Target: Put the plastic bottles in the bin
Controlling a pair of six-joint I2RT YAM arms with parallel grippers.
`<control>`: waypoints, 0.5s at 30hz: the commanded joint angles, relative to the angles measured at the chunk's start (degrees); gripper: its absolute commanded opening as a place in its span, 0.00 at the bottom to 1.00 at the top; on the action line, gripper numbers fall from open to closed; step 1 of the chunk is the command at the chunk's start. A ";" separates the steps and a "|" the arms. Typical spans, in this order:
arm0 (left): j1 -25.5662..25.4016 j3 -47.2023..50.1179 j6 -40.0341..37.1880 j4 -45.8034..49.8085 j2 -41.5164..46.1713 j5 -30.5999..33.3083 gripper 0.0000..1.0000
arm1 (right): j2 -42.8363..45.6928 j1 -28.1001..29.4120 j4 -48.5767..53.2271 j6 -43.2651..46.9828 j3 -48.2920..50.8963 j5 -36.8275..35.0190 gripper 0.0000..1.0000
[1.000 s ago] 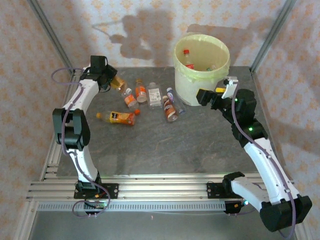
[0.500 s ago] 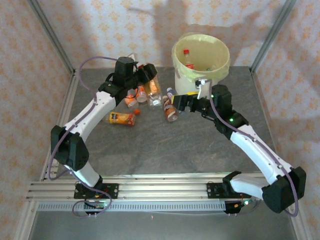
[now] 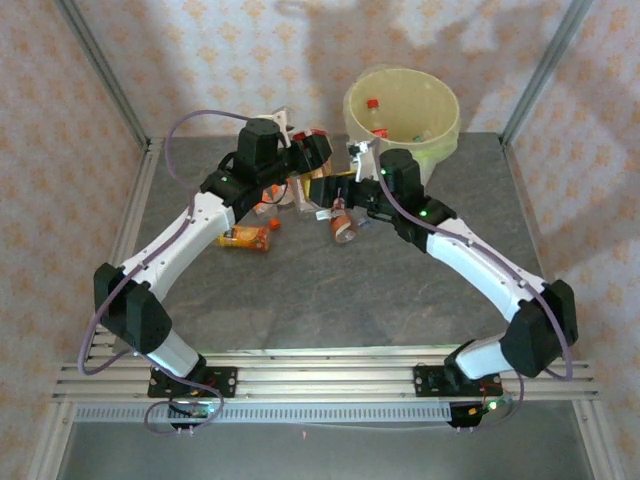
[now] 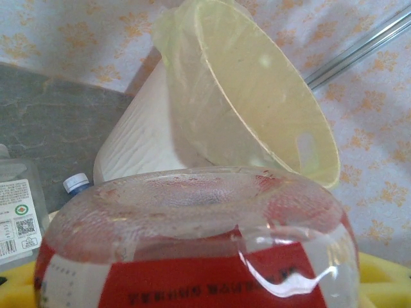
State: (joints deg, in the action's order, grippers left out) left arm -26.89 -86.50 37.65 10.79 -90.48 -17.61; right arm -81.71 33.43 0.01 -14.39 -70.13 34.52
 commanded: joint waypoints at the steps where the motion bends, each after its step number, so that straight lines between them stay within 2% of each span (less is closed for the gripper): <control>1: -0.17 -0.63 0.15 -2.22 -1.18 -0.64 0.61 | -1.93 0.91 -0.63 0.11 -2.87 -2.08 0.99; 6: -0.25 -1.22 0.75 -2.11 -2.07 -1.28 0.61 | -3.28 0.94 -0.66 1.08 -3.66 -1.04 0.97; 12: -0.25 -0.70 1.67 -2.23 -1.98 -1.51 0.62 | -2.43 1.08 0.57 1.66 -3.32 -3.26 0.77; 15: -0.26 -0.60 2.58 -2.34 -1.61 -2.09 0.66 | -1.79 1.04 1.43 2.14 -3.09 -4.76 0.70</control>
State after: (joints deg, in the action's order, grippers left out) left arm -26.89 -86.50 38.96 10.74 -92.64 -17.98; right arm -84.75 34.09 0.82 -13.39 -71.37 32.03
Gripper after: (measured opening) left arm 0.660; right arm 0.726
